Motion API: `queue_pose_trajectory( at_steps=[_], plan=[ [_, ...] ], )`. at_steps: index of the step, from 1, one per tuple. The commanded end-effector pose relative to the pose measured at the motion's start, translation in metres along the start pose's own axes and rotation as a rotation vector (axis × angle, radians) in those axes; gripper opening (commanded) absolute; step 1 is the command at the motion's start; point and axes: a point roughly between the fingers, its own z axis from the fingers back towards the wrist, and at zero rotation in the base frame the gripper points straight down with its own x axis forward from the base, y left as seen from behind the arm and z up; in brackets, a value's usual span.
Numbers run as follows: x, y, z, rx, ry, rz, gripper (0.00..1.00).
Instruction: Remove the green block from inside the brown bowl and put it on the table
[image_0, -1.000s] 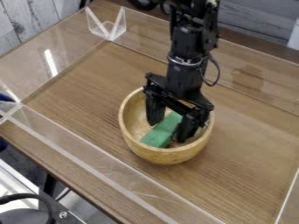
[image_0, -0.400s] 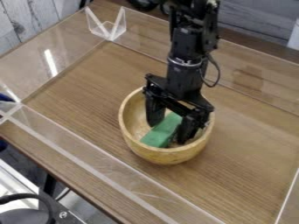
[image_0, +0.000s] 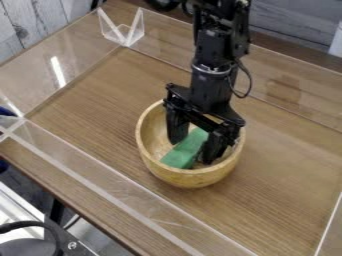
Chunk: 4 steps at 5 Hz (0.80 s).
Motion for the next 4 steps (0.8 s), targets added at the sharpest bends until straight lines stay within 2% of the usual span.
queue_pose_trajectory(
  at_steps=[1,4],
  plan=[
    [0.005,-0.001,0.013,0.002,-0.056,-0.006,1.0],
    [0.011,0.002,0.0,-0.001,-0.029,-0.005,1.0]
  ],
)
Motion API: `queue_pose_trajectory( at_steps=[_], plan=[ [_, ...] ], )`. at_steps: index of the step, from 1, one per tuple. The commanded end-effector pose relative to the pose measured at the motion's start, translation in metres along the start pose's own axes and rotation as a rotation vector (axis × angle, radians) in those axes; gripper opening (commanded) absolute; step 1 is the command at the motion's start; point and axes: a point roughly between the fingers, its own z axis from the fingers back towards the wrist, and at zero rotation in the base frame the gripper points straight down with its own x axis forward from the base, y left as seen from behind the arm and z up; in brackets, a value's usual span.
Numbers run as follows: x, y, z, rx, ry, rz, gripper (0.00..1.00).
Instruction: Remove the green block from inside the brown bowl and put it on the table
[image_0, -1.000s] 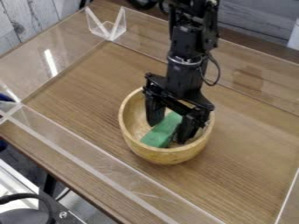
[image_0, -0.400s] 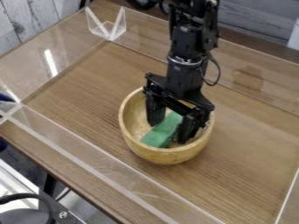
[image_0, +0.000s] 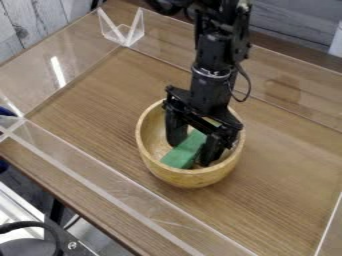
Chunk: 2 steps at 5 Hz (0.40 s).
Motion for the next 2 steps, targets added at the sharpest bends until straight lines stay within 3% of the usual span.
queue_pose_trajectory(
  at_steps=[1,2],
  plan=[
    [0.0069,0.0026,0.0028,-0.002,-0.022,-0.002,1.0],
    [0.0084,0.0033,-0.0009,-0.005,-0.017,0.0,0.0]
  ],
)
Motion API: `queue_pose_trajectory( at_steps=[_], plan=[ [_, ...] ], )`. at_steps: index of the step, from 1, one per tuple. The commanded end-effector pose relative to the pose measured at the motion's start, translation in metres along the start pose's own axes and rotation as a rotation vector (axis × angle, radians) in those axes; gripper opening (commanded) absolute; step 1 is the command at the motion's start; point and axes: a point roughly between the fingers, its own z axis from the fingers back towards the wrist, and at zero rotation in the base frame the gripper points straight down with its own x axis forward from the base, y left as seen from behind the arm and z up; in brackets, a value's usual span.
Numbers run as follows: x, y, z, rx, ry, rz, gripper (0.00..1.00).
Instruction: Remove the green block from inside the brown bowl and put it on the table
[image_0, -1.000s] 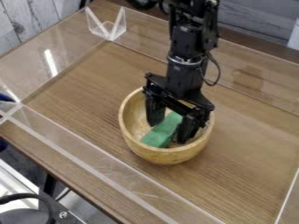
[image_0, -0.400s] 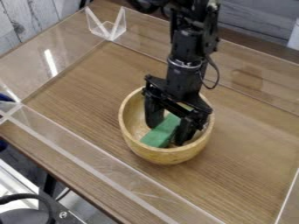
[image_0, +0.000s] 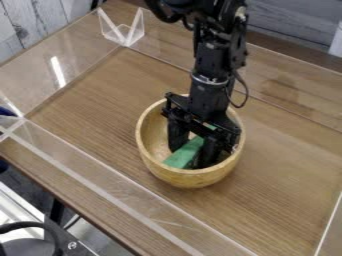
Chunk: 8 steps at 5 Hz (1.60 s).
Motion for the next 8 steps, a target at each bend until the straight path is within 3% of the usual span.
queue_pose_trajectory(
  at_steps=[1,4,6,7,8],
  plan=[
    [0.006,0.001,0.014,-0.002,-0.048,0.008,0.0],
    [0.004,0.0,0.038,-0.003,-0.094,0.01,0.0],
    [0.014,-0.012,0.092,-0.003,-0.199,0.001,0.0],
    [0.022,-0.029,0.109,-0.011,-0.23,-0.021,0.0],
    [0.019,-0.03,0.092,-0.018,-0.214,-0.036,0.0]
  ],
)
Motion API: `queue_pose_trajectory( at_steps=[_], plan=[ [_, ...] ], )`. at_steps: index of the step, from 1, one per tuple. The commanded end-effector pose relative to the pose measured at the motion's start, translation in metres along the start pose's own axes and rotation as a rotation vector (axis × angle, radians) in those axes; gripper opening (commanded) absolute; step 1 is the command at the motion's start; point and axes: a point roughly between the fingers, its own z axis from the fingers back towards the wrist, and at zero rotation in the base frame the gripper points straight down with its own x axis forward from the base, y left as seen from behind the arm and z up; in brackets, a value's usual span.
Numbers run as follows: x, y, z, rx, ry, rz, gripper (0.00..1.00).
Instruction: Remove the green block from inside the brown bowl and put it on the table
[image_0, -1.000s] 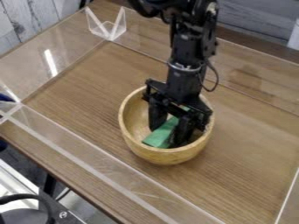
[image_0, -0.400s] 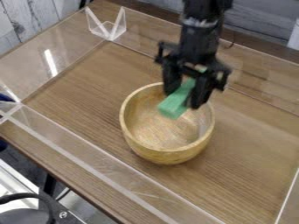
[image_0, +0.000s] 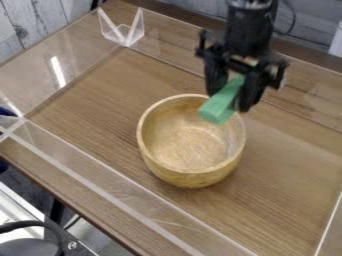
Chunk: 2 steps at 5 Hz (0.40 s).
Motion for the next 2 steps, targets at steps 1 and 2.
queue_pose_trajectory(
  at_steps=[1,2],
  plan=[
    [0.0048,-0.0024,0.0028,-0.012,-0.066,-0.019,0.0],
    [0.0082,-0.0053,0.0114,-0.017,-0.103,-0.032,0.0]
  ],
)
